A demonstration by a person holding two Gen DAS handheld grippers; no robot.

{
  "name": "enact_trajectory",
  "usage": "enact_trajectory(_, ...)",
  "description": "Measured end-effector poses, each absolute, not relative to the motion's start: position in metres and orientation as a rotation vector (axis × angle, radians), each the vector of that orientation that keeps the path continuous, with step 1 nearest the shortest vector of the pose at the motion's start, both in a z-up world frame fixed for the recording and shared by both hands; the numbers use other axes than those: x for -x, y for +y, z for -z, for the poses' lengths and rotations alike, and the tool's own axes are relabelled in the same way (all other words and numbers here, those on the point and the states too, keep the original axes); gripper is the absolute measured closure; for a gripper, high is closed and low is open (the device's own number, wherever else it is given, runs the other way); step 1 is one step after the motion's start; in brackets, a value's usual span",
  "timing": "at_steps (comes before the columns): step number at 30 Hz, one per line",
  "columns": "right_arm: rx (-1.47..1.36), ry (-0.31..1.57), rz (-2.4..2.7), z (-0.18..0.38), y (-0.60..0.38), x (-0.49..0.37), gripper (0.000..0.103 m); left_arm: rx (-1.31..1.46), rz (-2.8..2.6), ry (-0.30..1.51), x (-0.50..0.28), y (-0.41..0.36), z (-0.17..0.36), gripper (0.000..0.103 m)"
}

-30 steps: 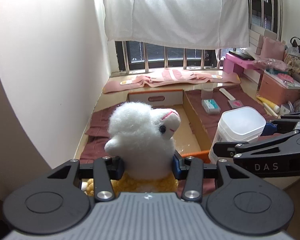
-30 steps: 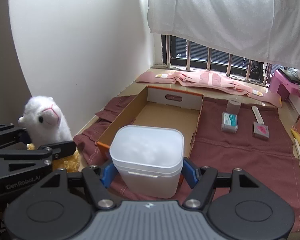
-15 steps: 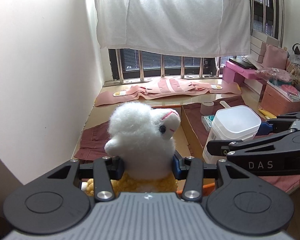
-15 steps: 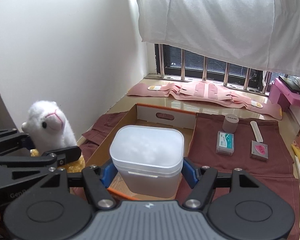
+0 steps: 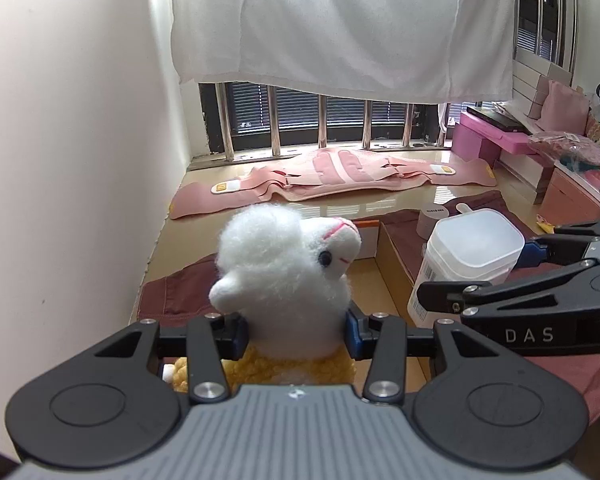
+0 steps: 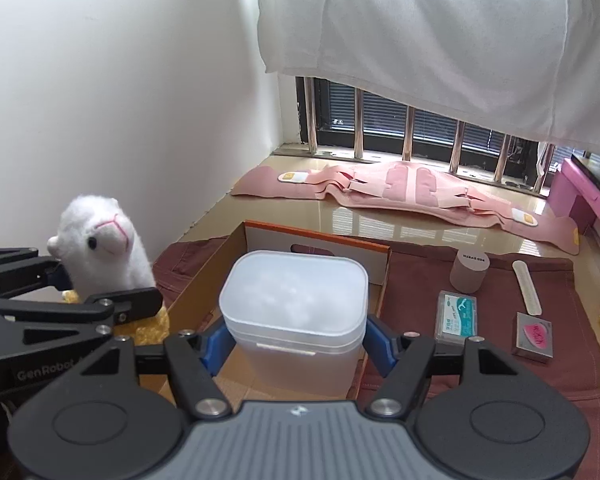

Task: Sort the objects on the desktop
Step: 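Carry the alpaca and container with both grippers toward the cardboard box, then lower the alpaca into the box and open left gripper while right holds container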

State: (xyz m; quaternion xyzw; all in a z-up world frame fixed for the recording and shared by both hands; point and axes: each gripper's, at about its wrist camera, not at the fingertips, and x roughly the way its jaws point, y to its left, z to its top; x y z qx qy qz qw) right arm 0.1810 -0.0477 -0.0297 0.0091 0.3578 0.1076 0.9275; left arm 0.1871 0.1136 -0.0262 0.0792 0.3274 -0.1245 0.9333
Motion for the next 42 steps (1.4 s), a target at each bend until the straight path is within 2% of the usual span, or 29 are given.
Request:
enact_trajectory(26,0.011,0.825,-0.213,0.111,-0.058,-0.347,0.036,-0.198,0.362,0.778,-0.366,0.104,0.098,0.058)
enact_trajectory(42,0.100,0.867,-0.248,0.138,-0.053,-0.363,0.036,-0.298,0.398,0.773,-0.382,0.079,0.117,0.058)
